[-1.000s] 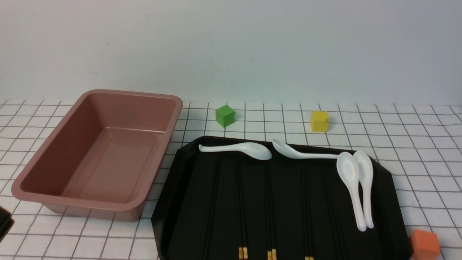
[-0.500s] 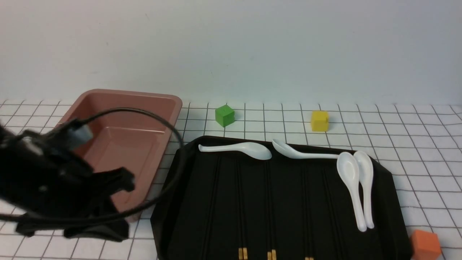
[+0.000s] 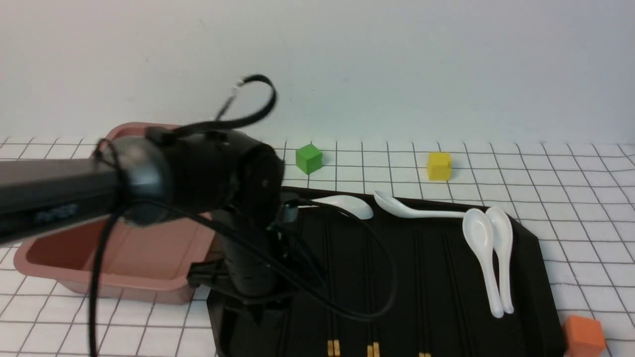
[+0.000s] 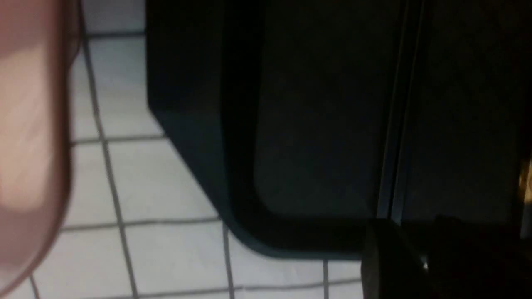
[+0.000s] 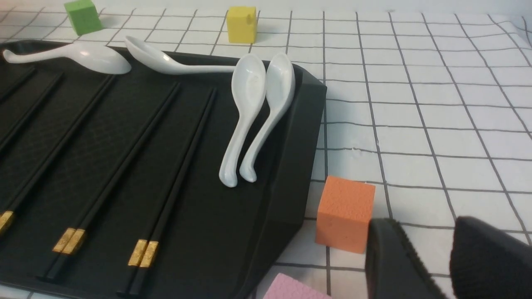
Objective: On white black tablecloth take chopsticks from black tray and put them in box.
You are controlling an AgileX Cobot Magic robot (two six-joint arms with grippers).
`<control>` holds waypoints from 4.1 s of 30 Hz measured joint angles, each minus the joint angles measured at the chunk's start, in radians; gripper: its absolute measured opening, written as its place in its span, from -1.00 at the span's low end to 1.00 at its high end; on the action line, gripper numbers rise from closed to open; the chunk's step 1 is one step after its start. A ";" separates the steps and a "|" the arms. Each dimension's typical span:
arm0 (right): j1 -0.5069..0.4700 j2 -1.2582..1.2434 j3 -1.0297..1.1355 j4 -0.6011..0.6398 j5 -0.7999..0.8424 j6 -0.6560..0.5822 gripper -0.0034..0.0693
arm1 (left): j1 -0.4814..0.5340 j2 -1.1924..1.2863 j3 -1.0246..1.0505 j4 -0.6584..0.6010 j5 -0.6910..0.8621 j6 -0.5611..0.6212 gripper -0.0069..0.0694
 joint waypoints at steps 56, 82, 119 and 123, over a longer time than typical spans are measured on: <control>0.000 0.000 0.000 0.001 0.000 0.000 -0.25 | 0.471 -0.246 -0.085 0.046 0.047 0.156 -0.61; 0.000 0.000 0.000 0.001 0.000 0.000 -0.25 | 0.531 -0.118 -0.213 0.084 0.040 0.308 -0.85; 0.000 0.000 0.000 0.001 0.000 0.000 -0.25 | 0.531 -1.760 0.933 -0.410 -0.402 0.630 -0.85; 0.000 0.000 0.000 0.001 0.000 0.000 -0.25 | 0.531 -1.760 0.938 -0.410 -0.398 0.630 -0.85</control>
